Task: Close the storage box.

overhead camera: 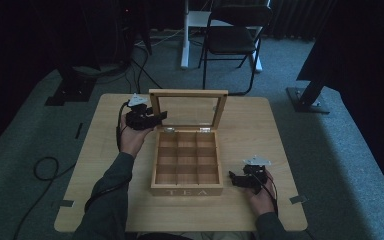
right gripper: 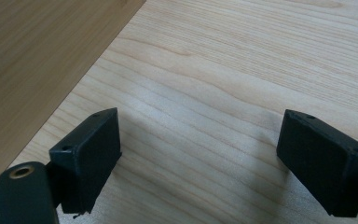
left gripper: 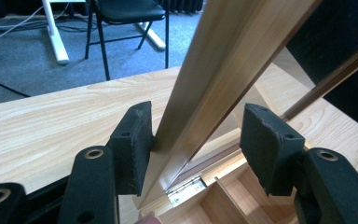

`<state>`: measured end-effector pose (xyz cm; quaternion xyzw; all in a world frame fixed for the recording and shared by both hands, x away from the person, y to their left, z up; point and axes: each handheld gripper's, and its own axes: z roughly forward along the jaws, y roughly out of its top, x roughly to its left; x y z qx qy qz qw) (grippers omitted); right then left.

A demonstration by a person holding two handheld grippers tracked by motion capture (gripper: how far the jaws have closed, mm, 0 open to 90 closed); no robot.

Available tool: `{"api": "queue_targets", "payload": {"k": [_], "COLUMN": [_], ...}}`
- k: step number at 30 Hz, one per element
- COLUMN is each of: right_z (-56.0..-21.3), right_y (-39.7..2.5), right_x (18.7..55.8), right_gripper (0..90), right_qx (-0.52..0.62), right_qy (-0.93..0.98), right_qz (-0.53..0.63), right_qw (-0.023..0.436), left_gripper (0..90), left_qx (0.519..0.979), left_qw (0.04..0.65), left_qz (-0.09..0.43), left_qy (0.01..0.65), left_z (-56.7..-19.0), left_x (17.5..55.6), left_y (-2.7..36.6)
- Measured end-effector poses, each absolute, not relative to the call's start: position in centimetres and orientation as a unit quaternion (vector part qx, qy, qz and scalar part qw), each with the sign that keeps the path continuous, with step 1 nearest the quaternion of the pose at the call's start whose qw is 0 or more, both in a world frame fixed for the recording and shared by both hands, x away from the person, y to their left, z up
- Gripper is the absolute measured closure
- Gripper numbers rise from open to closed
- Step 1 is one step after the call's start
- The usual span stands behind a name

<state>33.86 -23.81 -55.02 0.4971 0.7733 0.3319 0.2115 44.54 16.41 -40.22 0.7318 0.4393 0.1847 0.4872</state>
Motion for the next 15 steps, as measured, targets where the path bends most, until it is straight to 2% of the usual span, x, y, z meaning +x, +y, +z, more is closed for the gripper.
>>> {"api": "queue_targets", "payload": {"k": [4, 11, 15], "right_z": [-55.0, -55.0, -55.0], "right_y": [-23.8, -23.8, -23.8], "right_x": [33.9, 33.9, 33.9], "right_gripper": [13.0, 13.0, 13.0], "right_qx": [0.497, 0.497, 0.497], "right_qy": [0.773, 0.773, 0.773], "right_qz": [0.332, 0.332, 0.332], "right_qw": [0.212, 0.211, 0.211], "left_gripper": [52.7, 58.4, 62.2], "left_qx": [0.731, 0.743, 0.736], "left_qw": [0.467, 0.469, 0.476], "left_qz": [0.236, 0.237, 0.237], "left_qy": [0.438, 0.414, 0.420], "left_z": [-39.5, -38.5, -38.0], "left_x": [43.5, 42.9, 42.5], "left_y": [16.4, 16.7, 17.0]}}
